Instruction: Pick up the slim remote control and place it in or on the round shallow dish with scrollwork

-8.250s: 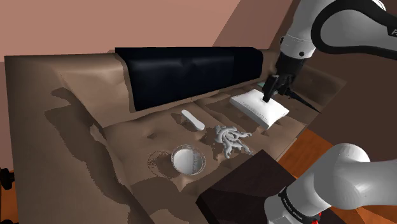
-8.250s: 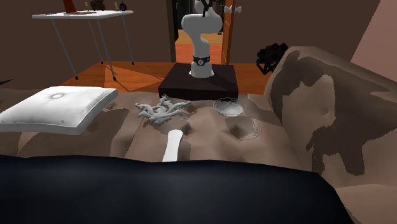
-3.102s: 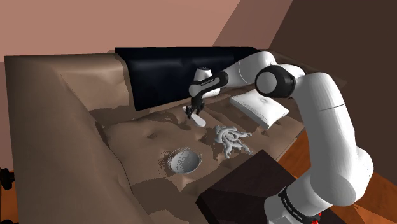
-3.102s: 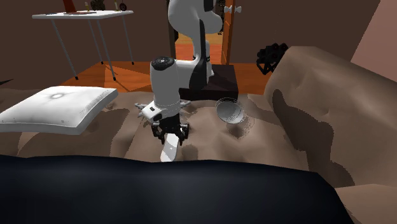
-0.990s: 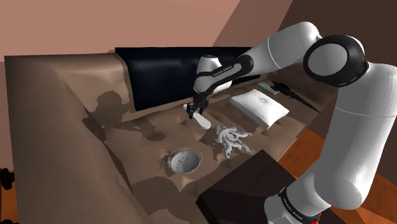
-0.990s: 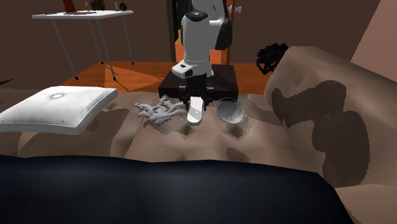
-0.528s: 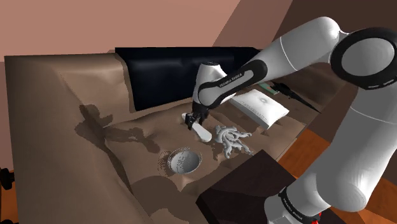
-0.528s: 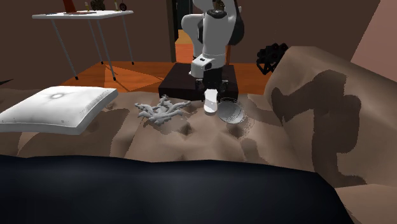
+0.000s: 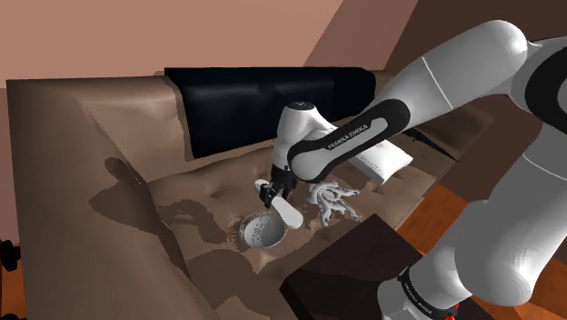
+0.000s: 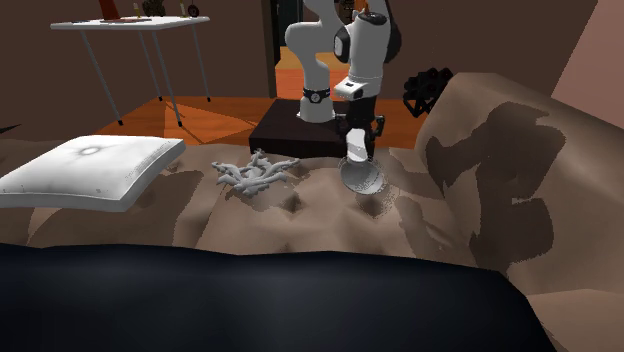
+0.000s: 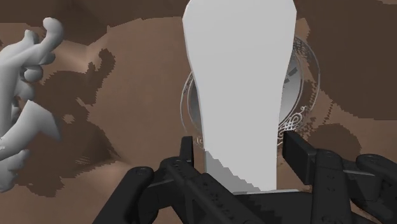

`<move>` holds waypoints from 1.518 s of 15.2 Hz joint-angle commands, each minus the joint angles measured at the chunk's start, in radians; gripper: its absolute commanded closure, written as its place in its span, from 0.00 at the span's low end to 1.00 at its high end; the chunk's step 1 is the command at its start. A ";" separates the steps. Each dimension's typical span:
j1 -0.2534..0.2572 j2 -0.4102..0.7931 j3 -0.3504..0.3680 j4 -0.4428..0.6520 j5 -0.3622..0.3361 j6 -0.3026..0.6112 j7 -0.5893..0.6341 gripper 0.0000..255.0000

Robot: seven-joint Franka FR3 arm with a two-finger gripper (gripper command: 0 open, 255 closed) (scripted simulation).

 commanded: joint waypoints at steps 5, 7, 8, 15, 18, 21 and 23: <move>0.039 -0.002 0.030 -0.061 -0.002 0.060 0.073 1.00; 0.041 0.026 0.027 -0.062 -0.011 0.087 0.080 1.00; 0.041 0.040 0.026 -0.062 -0.016 0.101 0.083 1.00; 0.051 0.142 0.009 -0.053 -0.051 0.194 0.108 1.00; 0.054 0.162 0.005 -0.050 -0.058 0.211 0.113 1.00; 0.054 0.162 0.005 -0.050 -0.058 0.211 0.113 1.00; 0.054 0.162 0.005 -0.050 -0.058 0.211 0.113 1.00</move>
